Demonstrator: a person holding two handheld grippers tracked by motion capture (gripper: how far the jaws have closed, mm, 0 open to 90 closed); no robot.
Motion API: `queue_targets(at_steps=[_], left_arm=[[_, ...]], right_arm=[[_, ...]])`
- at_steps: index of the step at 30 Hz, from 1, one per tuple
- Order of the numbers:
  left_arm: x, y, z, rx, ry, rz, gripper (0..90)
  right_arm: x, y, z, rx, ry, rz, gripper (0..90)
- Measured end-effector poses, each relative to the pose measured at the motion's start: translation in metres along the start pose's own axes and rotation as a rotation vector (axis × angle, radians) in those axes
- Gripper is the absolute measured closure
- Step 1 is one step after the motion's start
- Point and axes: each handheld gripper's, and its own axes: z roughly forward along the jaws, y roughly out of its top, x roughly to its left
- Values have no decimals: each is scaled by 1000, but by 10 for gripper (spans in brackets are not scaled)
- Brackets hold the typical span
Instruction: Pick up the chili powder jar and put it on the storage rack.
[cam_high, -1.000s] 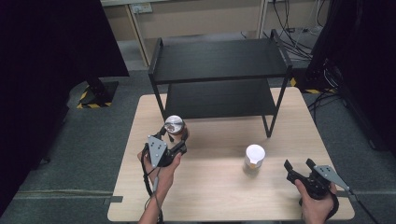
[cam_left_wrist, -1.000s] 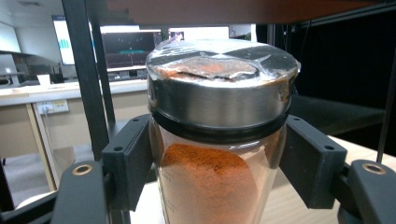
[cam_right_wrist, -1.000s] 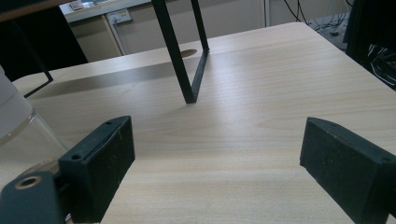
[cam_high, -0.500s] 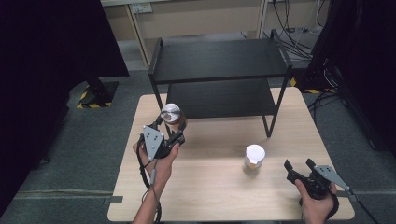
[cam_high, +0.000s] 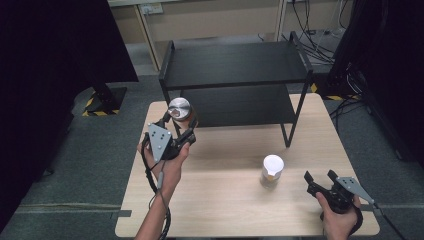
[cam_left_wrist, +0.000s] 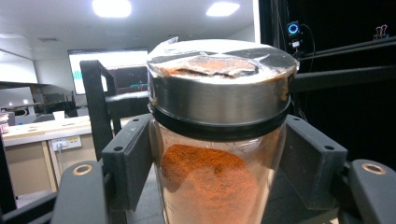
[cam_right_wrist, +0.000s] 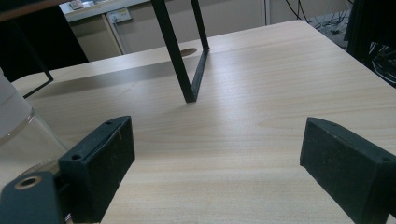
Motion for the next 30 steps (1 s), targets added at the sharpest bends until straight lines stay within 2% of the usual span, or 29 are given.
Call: queue_targets(at_steps=[13, 30], left_arm=[[-4, 26, 12, -6, 20, 1, 305], [2, 62, 27, -15, 33, 12, 305]], right_arm=[[0, 0, 0, -2, 1, 1, 102], [-1, 0, 0, -1, 2, 4, 102]])
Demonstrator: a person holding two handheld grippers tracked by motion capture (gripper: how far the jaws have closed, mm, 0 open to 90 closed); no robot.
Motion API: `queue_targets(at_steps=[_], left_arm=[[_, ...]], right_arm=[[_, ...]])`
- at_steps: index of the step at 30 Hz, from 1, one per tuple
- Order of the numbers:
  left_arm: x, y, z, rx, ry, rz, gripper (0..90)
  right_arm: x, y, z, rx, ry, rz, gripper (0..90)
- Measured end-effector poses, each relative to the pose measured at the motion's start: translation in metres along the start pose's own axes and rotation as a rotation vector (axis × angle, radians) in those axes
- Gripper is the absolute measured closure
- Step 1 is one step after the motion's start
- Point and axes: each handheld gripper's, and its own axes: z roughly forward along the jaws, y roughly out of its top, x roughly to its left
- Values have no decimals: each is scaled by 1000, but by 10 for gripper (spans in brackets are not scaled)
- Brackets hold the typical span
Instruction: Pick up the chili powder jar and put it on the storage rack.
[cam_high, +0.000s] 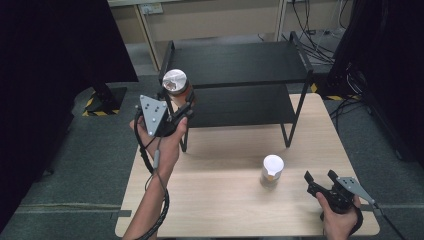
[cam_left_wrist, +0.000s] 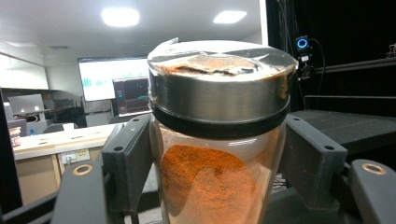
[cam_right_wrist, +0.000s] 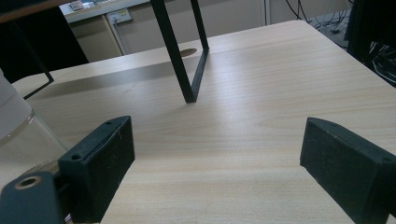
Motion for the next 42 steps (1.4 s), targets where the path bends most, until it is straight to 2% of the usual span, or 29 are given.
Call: queue_targets(at_steps=[11, 23, 28, 42], left_arm=[[6, 16, 16, 13, 3, 0, 306], [11, 30, 38, 51, 22, 3, 306], [12, 33, 48, 69, 27, 26, 306], [16, 33, 74, 114, 45, 29, 305]], right_arm=[[0, 0, 0, 0, 0, 2, 102], [0, 0, 0, 1, 0, -1, 102], [-1, 1, 0, 3, 2, 4, 102], [-1, 0, 0, 2, 2, 1, 101]])
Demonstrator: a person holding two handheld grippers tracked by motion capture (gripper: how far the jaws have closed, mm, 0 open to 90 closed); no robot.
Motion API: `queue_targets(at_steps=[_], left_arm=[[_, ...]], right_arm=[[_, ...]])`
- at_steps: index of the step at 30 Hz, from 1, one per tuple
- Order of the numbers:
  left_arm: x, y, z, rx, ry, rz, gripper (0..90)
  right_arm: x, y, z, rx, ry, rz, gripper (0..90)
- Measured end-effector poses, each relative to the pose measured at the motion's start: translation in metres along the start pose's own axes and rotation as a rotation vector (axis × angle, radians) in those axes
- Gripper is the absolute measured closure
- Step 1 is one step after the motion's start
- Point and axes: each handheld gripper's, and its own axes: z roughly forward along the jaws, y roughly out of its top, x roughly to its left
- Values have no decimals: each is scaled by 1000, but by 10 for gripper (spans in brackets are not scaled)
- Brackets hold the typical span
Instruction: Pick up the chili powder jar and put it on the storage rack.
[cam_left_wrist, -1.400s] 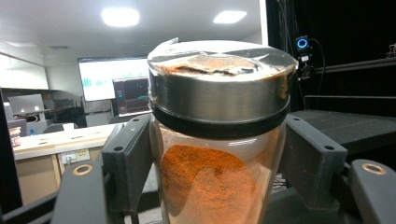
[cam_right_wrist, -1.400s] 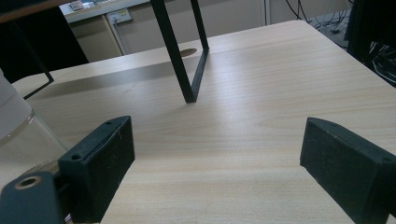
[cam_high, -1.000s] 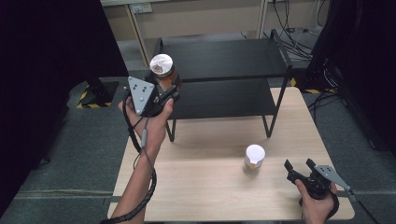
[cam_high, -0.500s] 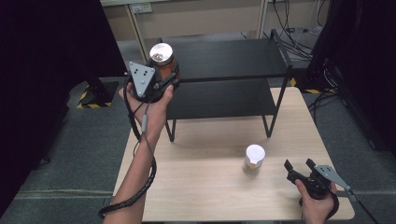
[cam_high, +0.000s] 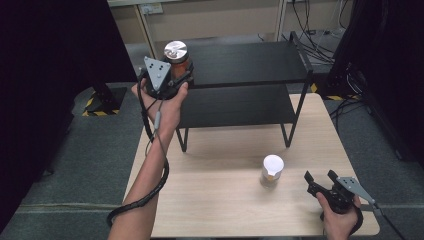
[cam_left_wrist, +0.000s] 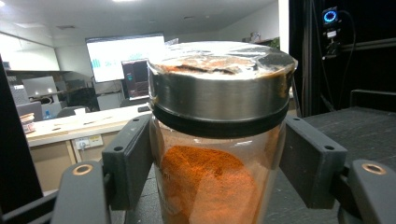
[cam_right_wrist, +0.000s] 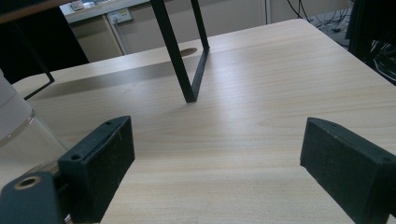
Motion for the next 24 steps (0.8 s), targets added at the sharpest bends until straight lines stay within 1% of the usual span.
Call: queue_targets(at_steps=[7, 12, 16, 24], left_arm=[[0, 2, 8, 19, -5, -7, 305], [0, 0, 12, 23, -3, -18, 305], [1, 1, 14, 26, -6, -18, 305], [5, 2, 22, 41, -6, -55, 304]], right_arm=[[0, 0, 0, 3, 2, 1, 101], [-1, 0, 0, 0, 2, 2, 101], [0, 0, 0, 3, 2, 2, 101], [0, 0, 0, 3, 3, 2, 101]])
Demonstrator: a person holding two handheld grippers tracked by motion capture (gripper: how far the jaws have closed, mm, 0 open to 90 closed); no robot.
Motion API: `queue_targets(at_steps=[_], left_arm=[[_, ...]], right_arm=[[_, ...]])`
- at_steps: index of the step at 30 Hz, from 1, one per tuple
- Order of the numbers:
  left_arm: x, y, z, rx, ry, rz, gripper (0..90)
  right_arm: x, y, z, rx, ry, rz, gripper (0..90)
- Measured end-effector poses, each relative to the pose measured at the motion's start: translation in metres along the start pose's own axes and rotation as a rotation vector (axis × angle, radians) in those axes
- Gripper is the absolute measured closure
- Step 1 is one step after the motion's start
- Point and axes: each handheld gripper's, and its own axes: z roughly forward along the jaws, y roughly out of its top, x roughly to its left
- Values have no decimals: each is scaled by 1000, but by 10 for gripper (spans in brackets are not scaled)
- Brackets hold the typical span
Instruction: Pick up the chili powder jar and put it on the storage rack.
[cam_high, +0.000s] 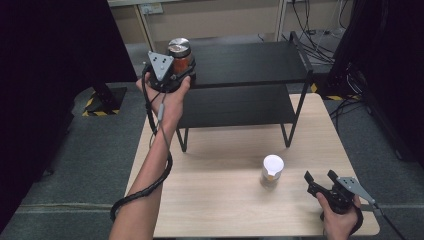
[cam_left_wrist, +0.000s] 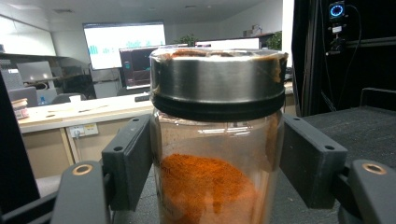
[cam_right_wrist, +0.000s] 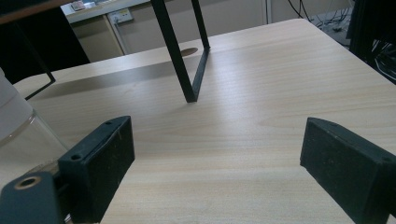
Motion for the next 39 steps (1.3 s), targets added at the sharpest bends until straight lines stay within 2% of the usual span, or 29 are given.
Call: queue_targets(at_steps=[10, 27, 30, 35, 39], left_arm=[[13, 4, 5, 25, -29, -63, 299], [16, 6, 6, 38, -37, -78, 289], [17, 7, 6, 41, -36, -84, 267], [18, 6, 5, 42, -20, -90, 173], [19, 6, 2, 43, -20, -83, 148]], right_arm=[[1, 1, 1, 5, -1, -3, 101], [0, 1, 1, 7, 1, -1, 101], [0, 1, 1, 6, 1, -1, 101], [0, 2, 1, 9, 3, -1, 101], [0, 1, 1, 8, 2, -1, 101]])
